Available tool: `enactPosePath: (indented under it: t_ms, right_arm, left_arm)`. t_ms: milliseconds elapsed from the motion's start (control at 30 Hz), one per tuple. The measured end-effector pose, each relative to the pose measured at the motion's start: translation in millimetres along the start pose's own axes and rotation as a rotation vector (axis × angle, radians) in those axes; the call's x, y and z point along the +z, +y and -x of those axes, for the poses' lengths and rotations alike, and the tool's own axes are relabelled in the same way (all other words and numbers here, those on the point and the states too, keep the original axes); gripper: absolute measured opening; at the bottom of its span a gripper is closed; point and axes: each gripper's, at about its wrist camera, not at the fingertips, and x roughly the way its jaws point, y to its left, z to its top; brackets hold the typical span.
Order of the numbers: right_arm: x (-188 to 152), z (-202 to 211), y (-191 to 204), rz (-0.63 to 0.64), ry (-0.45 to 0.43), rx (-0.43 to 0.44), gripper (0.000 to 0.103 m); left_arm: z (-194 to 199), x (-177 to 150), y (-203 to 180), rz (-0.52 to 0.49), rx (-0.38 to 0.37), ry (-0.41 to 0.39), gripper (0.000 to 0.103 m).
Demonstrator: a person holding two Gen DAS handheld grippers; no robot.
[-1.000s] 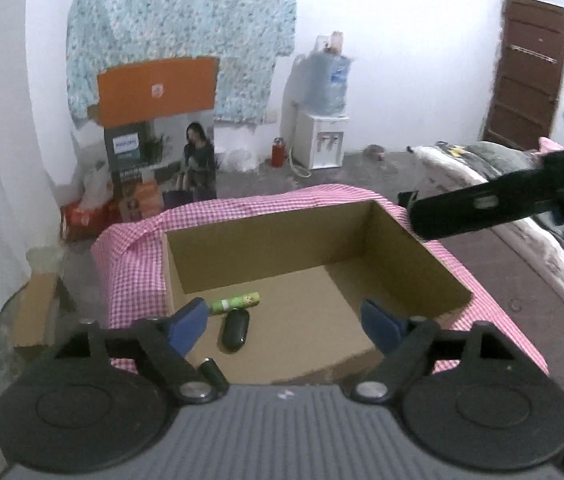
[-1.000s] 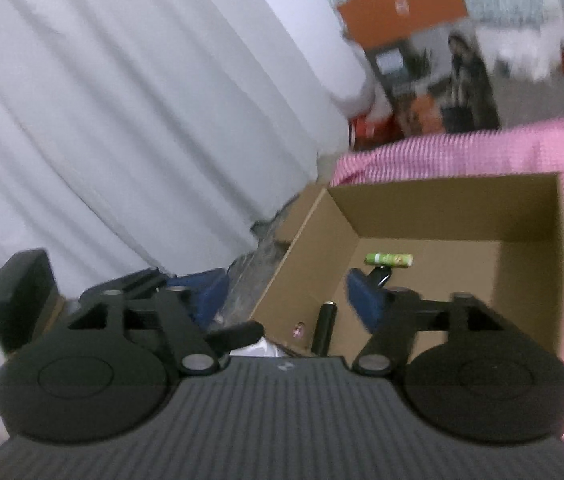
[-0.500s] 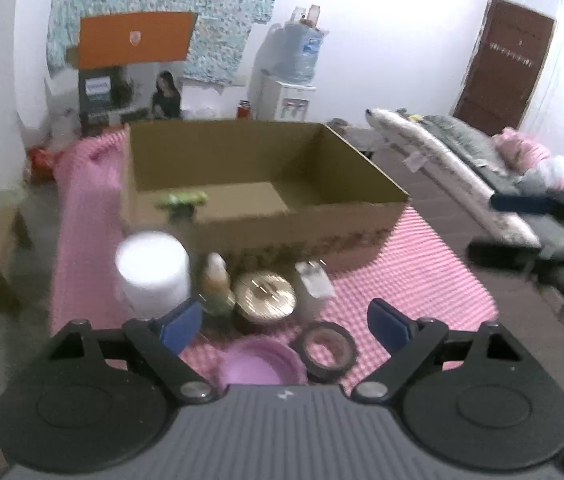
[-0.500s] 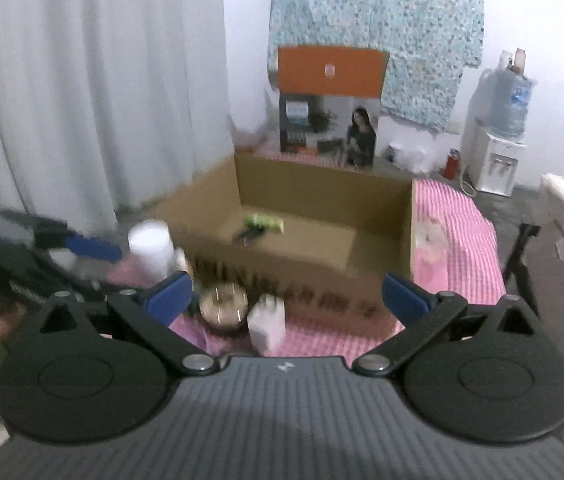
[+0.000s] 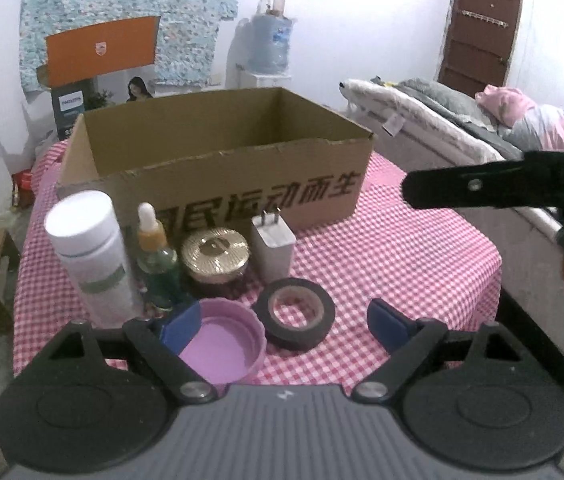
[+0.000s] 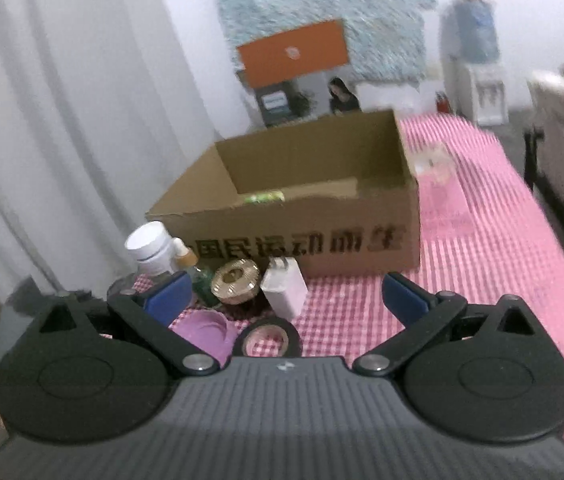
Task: Organize rigid objects
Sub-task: 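Withdraw the right gripper from the box back over the table, then lower the right gripper onto the black electrical tape roll rim and close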
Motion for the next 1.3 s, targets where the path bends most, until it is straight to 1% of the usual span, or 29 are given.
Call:
enactPosePath:
  t_ms: [133, 300, 367, 433, 467, 500, 533, 600, 733, 867, 1000, 1067, 1133, 1200, 1300]
  right_arm:
    - [-12.6, -14.8, -13.1, -0.059, 0.051, 0.003, 0.102]
    - [-18.8, -34.6, -17.7, -0.082, 0.104, 0.031, 0.101]
    - [-18.4, -43.1, -17.9, -0.088, 0.124, 0.033, 0.097]
    - [-20.0, -51.3, -17.0, -0.086, 0.147, 0.032, 0.086]
    - [-20.7, -55.8, -16.2, -0.08, 0.16, 0.034, 0.082]
    - [-21.6, -61.2, -14.9, -0.071, 0.176, 0.038, 0.076]
    - [-22.2, -65.3, -14.0, -0.063, 0.191, 0.039, 0.073]
    - [-23.4, -74.3, -11.7, -0.04, 0.221, 0.043, 0.062]
    - [-23.8, -90.2, -9.1, -0.002, 0.266, 0.038, 0.05]
    - [-23.0, -107.9, -7.3, 0.035, 0.32, 0.046, 0.046]
    - [-24.5, -120.0, -4.4, 0.085, 0.36, 0.048, 0.043]
    - [-24.6, -122.3, -2.7, 0.114, 0.364, 0.04, 0.04]
    - [-24.5, -120.9, -1.5, 0.136, 0.365, 0.03, 0.038]
    - [-24.6, -119.1, -2.8, 0.142, 0.366, 0.029, 0.038]
    - [-24.7, -114.1, -6.7, 0.149, 0.364, 0.018, 0.038]
  left_arm:
    - [-11.1, -2.8, -5.1, -0.026, -0.005, 0.031, 0.088]
    - [-29.7, -4.4, -15.3, -0.069, 0.0, 0.075, 0.075]
    - [-37.1, -3.7, -20.0, -0.1, 0.007, 0.088, 0.07]
    - [-43.7, -2.6, -23.3, -0.127, 0.022, 0.097, 0.069]
    - [-46.8, -1.9, -24.5, -0.135, 0.026, 0.101, 0.067]
    - [-50.1, -0.9, -25.2, -0.141, 0.028, 0.107, 0.065]
    - [-51.7, 0.1, -24.2, -0.143, 0.026, 0.11, 0.062]
    - [-55.3, 0.3, -23.3, -0.143, 0.013, 0.117, 0.061]
    - [-60.1, 2.7, -25.7, -0.16, 0.0, 0.127, 0.059]
    - [-67.0, 2.6, -30.7, -0.176, -0.019, 0.145, 0.058]
    - [-71.2, 1.4, -35.6, -0.203, -0.023, 0.153, 0.058]
    - [-73.0, 2.0, -38.9, -0.213, -0.025, 0.155, 0.058]
    - [-75.0, 2.8, -39.3, -0.203, -0.05, 0.168, 0.058]
    - [-75.9, 2.6, -41.5, -0.196, -0.068, 0.173, 0.057]
    - [-74.2, 2.3, -46.3, -0.208, -0.075, 0.163, 0.057]
